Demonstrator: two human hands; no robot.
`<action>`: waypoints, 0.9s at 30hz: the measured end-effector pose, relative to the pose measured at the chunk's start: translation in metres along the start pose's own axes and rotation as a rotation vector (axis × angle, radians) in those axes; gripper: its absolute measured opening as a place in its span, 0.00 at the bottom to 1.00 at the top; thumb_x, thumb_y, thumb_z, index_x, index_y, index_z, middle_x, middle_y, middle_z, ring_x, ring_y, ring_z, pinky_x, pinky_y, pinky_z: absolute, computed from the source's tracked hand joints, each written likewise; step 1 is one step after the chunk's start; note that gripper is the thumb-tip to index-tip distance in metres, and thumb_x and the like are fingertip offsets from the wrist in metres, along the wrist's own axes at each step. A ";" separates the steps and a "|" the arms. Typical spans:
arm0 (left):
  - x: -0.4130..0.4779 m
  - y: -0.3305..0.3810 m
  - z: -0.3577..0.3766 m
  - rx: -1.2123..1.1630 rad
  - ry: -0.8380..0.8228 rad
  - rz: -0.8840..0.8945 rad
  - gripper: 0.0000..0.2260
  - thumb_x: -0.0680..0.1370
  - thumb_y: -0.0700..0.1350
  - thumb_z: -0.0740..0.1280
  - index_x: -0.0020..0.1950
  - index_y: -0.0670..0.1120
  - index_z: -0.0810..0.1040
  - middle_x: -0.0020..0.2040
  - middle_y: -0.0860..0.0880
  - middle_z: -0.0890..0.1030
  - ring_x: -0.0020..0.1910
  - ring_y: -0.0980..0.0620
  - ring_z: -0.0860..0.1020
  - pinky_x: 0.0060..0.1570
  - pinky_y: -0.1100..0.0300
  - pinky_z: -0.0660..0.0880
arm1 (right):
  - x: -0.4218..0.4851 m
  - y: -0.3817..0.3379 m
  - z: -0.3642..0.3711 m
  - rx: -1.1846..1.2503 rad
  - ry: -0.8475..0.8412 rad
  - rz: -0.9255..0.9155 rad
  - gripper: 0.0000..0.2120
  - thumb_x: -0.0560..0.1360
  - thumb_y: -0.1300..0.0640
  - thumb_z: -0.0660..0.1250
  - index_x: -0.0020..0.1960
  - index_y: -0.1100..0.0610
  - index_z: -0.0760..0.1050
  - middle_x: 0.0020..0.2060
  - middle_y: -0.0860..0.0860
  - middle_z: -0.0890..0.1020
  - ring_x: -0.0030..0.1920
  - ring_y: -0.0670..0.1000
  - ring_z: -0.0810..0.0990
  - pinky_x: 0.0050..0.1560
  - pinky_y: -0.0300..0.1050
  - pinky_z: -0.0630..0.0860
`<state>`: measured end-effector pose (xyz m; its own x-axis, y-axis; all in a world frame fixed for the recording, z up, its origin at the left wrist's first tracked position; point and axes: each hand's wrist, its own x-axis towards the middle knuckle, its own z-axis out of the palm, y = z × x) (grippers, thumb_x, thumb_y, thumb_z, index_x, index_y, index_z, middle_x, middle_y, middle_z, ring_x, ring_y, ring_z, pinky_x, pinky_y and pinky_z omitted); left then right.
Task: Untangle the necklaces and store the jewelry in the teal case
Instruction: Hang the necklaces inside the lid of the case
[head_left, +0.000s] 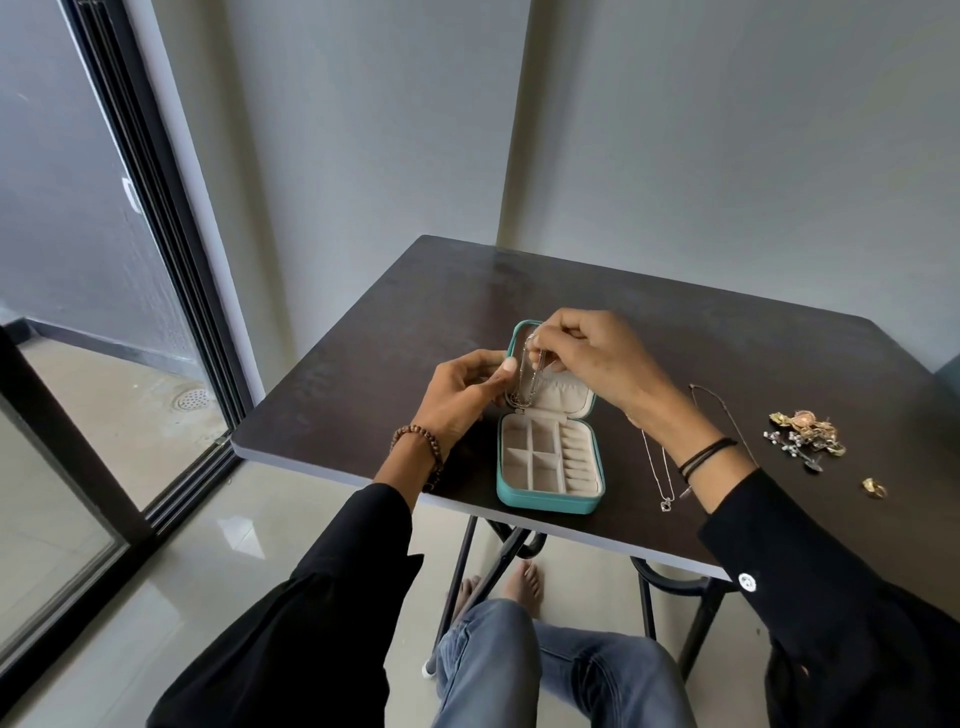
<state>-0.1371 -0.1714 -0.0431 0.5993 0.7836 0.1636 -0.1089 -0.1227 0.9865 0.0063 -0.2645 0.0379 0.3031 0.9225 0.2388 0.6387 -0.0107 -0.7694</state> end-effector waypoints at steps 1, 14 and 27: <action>0.000 -0.001 0.000 -0.011 0.000 0.001 0.13 0.80 0.47 0.68 0.60 0.40 0.81 0.51 0.43 0.85 0.41 0.59 0.82 0.39 0.69 0.76 | -0.001 0.001 0.000 -0.070 0.003 -0.024 0.08 0.77 0.55 0.67 0.42 0.55 0.83 0.37 0.49 0.86 0.43 0.49 0.85 0.52 0.51 0.82; -0.001 -0.003 -0.002 -0.058 -0.010 0.001 0.13 0.80 0.46 0.69 0.60 0.40 0.81 0.53 0.41 0.84 0.45 0.57 0.82 0.42 0.66 0.77 | -0.012 0.010 0.006 -0.703 0.149 -0.417 0.06 0.81 0.53 0.67 0.54 0.54 0.80 0.49 0.48 0.73 0.43 0.51 0.78 0.35 0.49 0.79; 0.002 -0.004 -0.003 -0.075 -0.013 0.012 0.12 0.79 0.47 0.69 0.60 0.42 0.81 0.52 0.42 0.85 0.45 0.54 0.83 0.43 0.65 0.78 | -0.010 0.007 0.022 -1.081 0.316 -0.472 0.06 0.74 0.63 0.71 0.49 0.57 0.80 0.45 0.51 0.77 0.42 0.52 0.79 0.24 0.41 0.65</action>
<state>-0.1375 -0.1673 -0.0464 0.6078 0.7744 0.1759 -0.1748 -0.0856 0.9809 -0.0075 -0.2655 0.0168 -0.0556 0.7899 0.6107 0.9460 -0.1540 0.2853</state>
